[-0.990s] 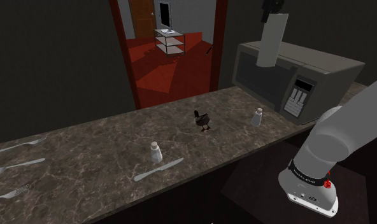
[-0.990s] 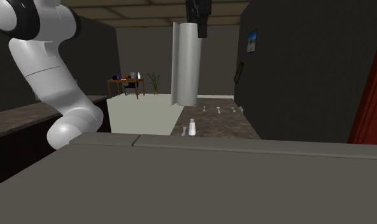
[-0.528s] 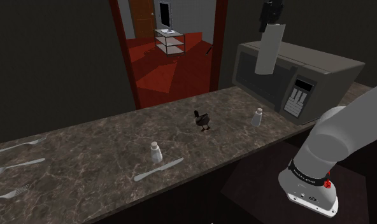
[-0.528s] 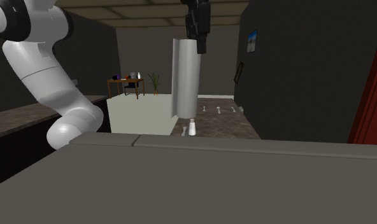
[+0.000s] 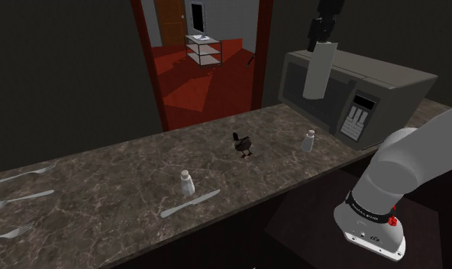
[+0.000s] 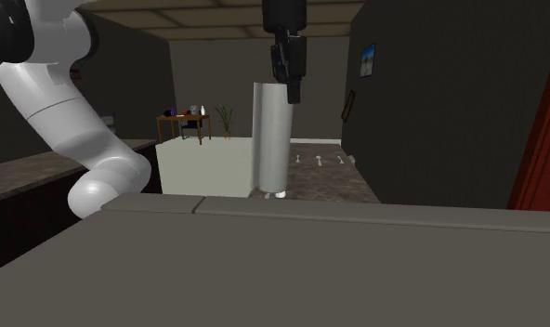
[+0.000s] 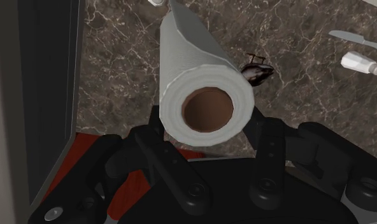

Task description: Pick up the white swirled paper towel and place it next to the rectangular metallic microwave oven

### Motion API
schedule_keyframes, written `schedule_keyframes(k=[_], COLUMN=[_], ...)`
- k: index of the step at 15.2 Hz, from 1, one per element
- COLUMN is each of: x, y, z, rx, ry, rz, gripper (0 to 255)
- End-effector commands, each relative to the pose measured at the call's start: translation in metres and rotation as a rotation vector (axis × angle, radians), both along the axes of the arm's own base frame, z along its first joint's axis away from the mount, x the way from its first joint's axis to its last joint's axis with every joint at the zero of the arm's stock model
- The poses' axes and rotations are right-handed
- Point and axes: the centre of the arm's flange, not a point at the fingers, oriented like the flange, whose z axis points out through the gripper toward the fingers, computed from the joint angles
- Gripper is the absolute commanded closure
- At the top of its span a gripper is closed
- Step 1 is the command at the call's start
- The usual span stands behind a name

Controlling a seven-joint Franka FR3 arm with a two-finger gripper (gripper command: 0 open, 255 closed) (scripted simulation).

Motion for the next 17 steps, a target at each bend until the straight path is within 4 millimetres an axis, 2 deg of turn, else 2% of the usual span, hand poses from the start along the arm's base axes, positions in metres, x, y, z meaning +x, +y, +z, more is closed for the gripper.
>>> schedule_keyframes(k=[1,17], x=[0.0,0.0], y=[0.0,0.0], z=[-0.011,-0.095], rx=[0.0,0.0], ry=[0.0,0.0], rz=[0.0,0.0], gripper=[255,255])
